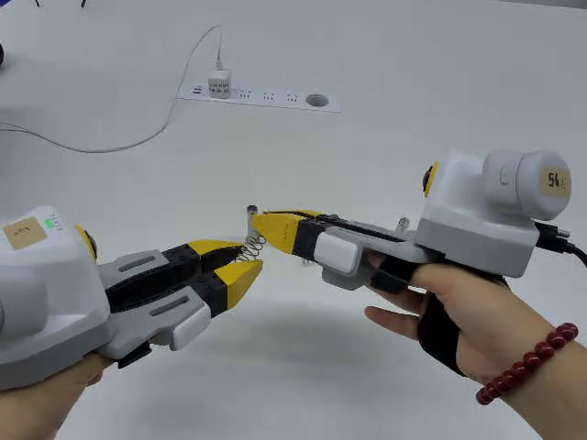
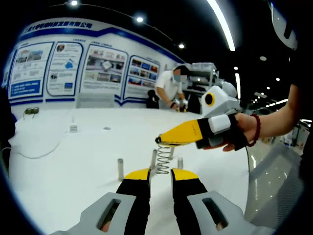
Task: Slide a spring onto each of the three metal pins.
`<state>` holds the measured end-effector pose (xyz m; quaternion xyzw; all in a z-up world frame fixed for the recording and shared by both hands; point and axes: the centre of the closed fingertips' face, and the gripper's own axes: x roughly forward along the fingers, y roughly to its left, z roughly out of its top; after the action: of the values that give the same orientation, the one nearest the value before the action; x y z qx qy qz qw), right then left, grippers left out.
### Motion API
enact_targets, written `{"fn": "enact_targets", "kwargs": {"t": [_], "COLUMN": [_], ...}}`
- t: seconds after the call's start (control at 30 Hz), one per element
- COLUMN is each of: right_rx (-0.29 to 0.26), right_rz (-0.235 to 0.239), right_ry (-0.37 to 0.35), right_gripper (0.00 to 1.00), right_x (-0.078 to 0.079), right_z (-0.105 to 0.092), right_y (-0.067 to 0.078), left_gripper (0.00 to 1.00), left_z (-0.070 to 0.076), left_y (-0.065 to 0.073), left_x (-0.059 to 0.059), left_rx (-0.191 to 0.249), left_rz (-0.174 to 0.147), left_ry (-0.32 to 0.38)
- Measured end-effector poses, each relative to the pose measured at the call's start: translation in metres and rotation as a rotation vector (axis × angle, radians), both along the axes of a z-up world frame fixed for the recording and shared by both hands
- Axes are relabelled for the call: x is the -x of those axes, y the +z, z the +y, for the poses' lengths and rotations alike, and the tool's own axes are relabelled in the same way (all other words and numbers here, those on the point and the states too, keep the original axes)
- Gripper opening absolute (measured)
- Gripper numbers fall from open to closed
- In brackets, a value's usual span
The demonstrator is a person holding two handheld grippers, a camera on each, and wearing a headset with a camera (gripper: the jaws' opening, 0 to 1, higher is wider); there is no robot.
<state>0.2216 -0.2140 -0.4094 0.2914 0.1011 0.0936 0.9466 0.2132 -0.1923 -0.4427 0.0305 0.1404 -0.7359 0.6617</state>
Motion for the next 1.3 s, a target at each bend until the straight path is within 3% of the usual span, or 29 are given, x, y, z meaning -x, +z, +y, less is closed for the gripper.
{"fn": "enact_targets", "kwargs": {"t": [0.03, 0.1, 0.17, 0.23, 0.3, 0.43, 0.7, 0.8, 1.0, 1.3], "right_rx": [0.037, 0.071, 0.097, 0.133, 0.151, 0.199, 0.280, 0.321, 0.474, 0.531], "right_rz": [0.002, -0.003, -0.009, -0.015, -0.023, -0.030, -0.040, -0.039, -0.014, -0.011], "right_ry": [-0.002, -0.013, -0.018, -0.033, -0.052, -0.077, -0.122, -0.132, -0.080, -0.100], "right_gripper": [0.11, 0.11, 0.11, 0.11, 0.11, 0.11, 0.11, 0.11, 0.11, 0.11], "right_x": [-0.001, -0.003, -0.004, -0.006, -0.008, -0.013, -0.024, -0.029, -0.039, -0.053], "right_z": [-0.001, -0.004, -0.005, -0.010, -0.015, -0.024, -0.036, -0.039, -0.037, -0.047], "right_y": [-0.001, 0.000, 0.002, 0.004, 0.005, 0.008, 0.007, 0.005, -0.007, -0.012], "left_gripper": [0.17, 0.21, 0.24, 0.29, 0.34, 0.37, 0.52, 0.56, 0.68, 0.81], "left_z": [0.002, 0.003, 0.004, 0.007, 0.009, 0.011, 0.016, 0.016, 0.019, 0.024], "left_y": [-0.006, -0.010, -0.012, -0.017, -0.019, -0.022, -0.026, -0.028, -0.031, -0.038], "left_x": [0.000, 0.000, 0.002, 0.000, 0.002, 0.001, -0.001, -0.001, -0.003, -0.006], "left_rx": [-0.031, -0.047, -0.058, -0.078, -0.090, -0.100, -0.130, -0.132, -0.154, -0.193], "left_rz": [-0.013, -0.047, -0.038, -0.071, -0.084, -0.060, -0.077, -0.068, -0.070, -0.067], "left_ry": [-0.003, -0.007, -0.014, 0.000, -0.004, 0.005, 0.025, 0.028, 0.045, 0.057]}}
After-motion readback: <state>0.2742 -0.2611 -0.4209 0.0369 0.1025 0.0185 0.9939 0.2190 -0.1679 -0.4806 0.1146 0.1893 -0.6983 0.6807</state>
